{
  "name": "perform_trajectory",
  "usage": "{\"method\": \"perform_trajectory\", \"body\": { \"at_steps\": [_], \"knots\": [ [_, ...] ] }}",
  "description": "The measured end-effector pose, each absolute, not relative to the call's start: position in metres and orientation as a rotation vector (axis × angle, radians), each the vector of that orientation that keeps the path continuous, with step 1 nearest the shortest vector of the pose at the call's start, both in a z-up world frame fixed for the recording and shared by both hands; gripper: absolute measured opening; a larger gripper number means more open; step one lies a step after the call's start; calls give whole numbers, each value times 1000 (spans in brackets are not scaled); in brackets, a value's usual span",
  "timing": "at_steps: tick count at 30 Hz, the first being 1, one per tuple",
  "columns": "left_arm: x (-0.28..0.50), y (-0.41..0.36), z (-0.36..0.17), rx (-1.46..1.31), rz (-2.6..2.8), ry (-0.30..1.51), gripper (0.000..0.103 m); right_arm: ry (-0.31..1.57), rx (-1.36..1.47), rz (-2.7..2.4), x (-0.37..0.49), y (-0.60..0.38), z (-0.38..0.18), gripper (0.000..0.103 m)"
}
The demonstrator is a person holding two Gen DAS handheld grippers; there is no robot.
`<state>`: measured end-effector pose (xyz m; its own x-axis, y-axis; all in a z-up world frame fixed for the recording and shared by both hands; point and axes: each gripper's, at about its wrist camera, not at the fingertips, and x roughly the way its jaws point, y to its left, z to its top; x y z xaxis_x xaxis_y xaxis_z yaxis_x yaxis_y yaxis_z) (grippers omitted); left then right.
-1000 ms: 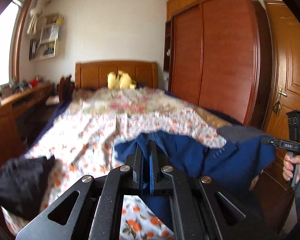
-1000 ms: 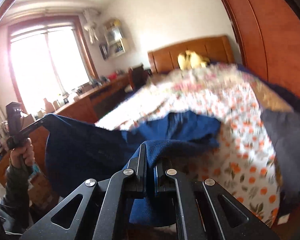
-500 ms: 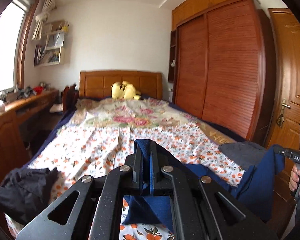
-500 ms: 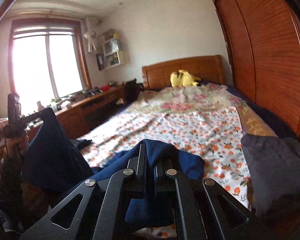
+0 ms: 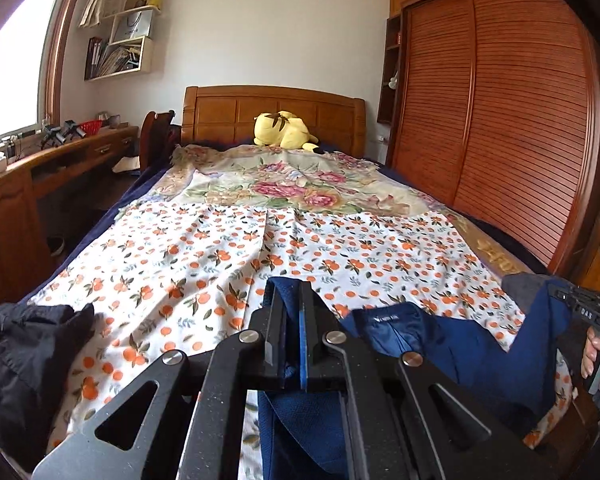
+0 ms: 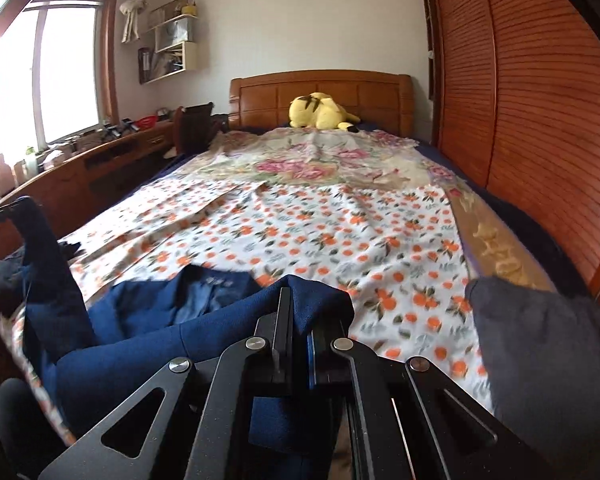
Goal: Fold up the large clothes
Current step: 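Lift the hem with both grippers and carry it toward the collar, then lay the hem over the collar and open both grippers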
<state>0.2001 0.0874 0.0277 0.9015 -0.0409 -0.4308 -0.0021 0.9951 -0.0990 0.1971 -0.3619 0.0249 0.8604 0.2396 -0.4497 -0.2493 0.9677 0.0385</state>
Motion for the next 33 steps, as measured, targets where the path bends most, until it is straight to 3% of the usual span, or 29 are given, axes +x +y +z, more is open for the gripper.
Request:
{"method": "perform_trajectory", "body": {
  "at_steps": [7, 9, 10, 12, 14, 16, 25, 33],
  "knots": [
    [247, 76, 8, -51, -86, 498, 7, 519, -51, 134, 266, -331, -5, 4],
    [250, 70, -3, -34, -102, 494, 20, 577, -65, 140, 280, -316, -24, 5],
    [250, 67, -9, -24, -112, 490, 35, 601, -80, 134, 284, -310, -30, 9],
    [248, 65, -19, -23, -129, 487, 45, 631, -100, 117, 285, -300, -36, 12],
    [247, 64, -27, -18, -140, 498, 69, 622, -66, 117, 276, -299, -29, 19],
    [246, 59, -33, 8, -160, 496, 82, 616, -52, 121, 271, -299, -21, 33],
    [246, 66, -50, -37, -248, 531, 82, 693, -116, 49, 250, -287, -23, 63],
    [236, 57, -72, 8, -292, 550, 82, 714, -126, 76, 236, -278, -21, 65]
  ]
}}
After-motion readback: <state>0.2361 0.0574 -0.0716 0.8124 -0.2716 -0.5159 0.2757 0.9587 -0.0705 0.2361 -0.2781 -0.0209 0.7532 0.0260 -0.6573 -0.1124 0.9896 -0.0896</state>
